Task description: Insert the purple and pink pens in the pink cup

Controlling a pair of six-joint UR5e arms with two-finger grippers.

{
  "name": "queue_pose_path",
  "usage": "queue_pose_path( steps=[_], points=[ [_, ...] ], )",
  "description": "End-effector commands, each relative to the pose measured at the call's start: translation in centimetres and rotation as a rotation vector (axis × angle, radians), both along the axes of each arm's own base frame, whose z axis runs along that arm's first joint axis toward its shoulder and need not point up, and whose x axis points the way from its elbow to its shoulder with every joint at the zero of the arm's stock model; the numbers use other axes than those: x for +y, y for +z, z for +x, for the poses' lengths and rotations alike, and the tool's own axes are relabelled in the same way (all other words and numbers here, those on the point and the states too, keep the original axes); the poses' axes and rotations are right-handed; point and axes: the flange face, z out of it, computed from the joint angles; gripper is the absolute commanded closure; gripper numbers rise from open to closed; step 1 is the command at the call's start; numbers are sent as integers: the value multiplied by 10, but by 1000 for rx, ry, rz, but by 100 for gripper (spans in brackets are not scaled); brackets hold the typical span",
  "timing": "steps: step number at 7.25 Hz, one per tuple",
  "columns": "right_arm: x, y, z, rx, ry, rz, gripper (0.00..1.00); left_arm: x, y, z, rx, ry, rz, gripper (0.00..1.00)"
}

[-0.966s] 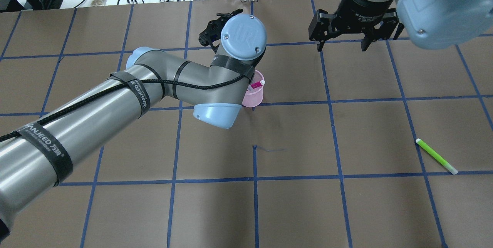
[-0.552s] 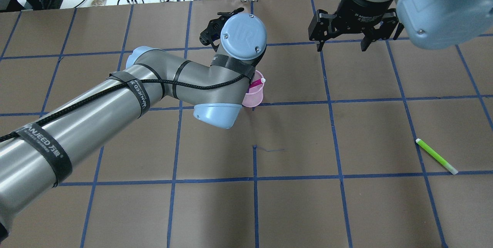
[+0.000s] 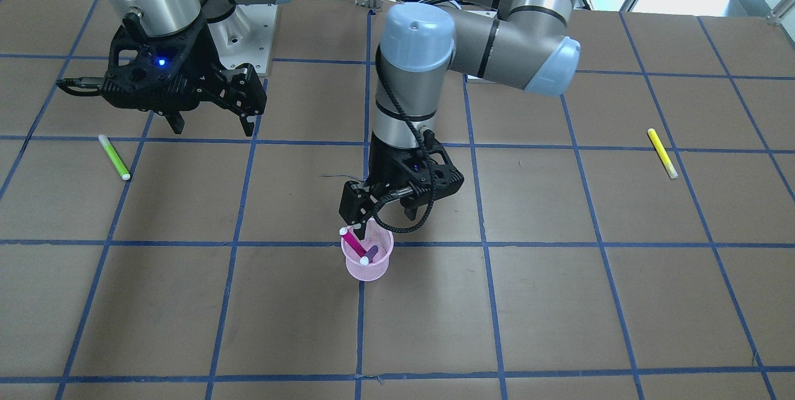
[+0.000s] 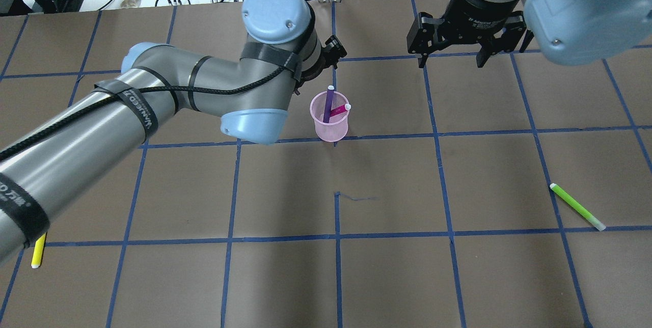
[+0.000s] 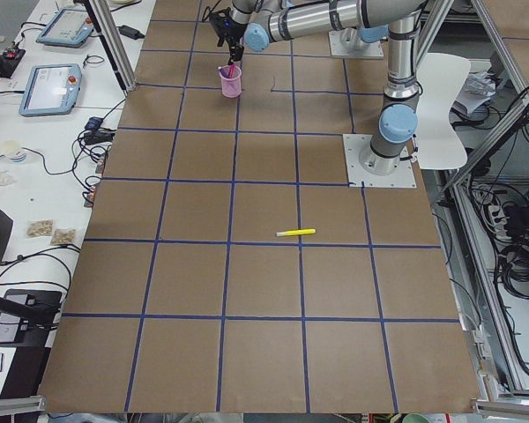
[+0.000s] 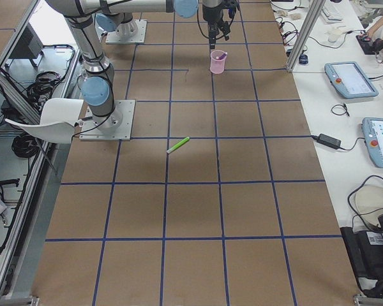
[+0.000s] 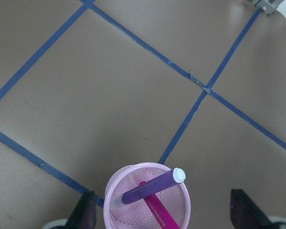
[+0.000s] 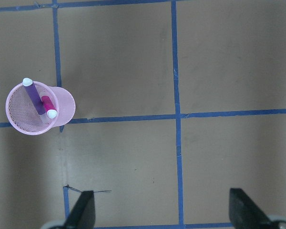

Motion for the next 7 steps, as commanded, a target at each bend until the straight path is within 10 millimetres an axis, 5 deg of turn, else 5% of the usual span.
queue_pose_path(
  steps=[1,3,5,7],
  points=[
    [0,0,0,0,0,-1,0,-17,19,63,81,-196,67,0],
    [-1,-2,-1,0,0,3,0,-19,26,123,18,-343,132,0],
    [0,0,-1,0,-1,0,0,2,49,181,-242,-493,231,0],
    [0,-1,-1,2,-2,6,0,34,77,192,-270,-600,270,0]
  ],
)
